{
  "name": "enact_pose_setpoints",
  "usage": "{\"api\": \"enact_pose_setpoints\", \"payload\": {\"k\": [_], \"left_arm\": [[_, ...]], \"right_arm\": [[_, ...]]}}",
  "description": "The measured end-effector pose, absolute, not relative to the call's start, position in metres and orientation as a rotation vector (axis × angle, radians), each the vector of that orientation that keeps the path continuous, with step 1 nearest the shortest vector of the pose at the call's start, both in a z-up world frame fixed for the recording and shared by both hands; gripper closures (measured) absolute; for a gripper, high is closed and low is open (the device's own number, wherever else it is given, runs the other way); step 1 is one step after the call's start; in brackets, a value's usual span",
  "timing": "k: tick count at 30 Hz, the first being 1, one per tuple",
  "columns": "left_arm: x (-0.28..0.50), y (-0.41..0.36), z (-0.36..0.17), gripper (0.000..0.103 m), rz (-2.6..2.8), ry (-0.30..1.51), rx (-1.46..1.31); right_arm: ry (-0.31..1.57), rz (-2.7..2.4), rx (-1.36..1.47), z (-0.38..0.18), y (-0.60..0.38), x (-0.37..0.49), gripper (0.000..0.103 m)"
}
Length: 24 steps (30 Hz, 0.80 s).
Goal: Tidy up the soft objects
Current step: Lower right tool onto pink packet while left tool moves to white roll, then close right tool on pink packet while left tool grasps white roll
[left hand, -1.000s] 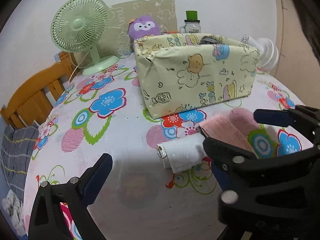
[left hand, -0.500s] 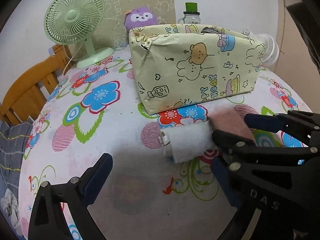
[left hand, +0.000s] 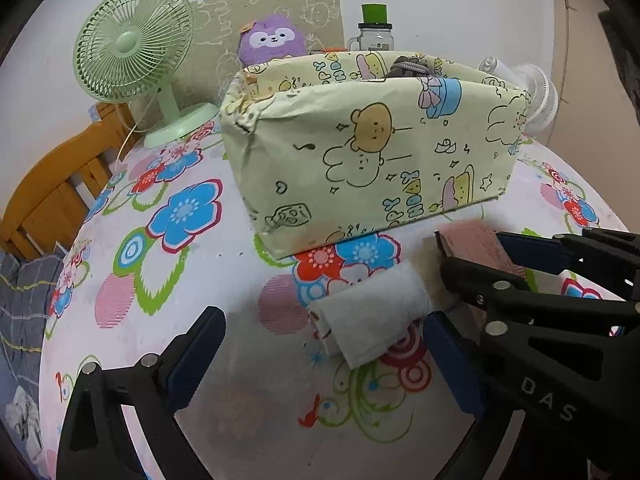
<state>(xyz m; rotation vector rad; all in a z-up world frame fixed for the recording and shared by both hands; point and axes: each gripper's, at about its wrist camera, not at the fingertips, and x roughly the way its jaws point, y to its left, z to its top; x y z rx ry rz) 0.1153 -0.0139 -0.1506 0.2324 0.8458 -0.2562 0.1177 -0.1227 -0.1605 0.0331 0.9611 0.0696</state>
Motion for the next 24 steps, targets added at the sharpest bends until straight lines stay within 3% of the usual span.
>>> {"api": "enact_pose_setpoints", "payload": {"k": [9, 14, 20, 24], "left_arm": [[0.125, -0.017, -0.152, 0.026, -0.273, 0.881, 0.193], [0.117, -0.027, -0.15, 0.055, -0.304, 0.873, 0.204], [0.112, -0.033, -0.149, 0.069, -0.302, 0.865, 0.216], [0.107, -0.035, -0.148, 0.072, -0.293, 0.863, 0.224]], "right_arm": [[0.968, 0.06, 0.062, -0.163, -0.134, 0.123, 0.058], [0.968, 0.057, 0.071, -0.163, -0.138, 0.125, 0.058], [0.966, 0.061, 0.077, -0.162, -0.14, 0.123, 0.058], [0.961, 0.067, 0.078, -0.161, -0.14, 0.119, 0.058]]}}
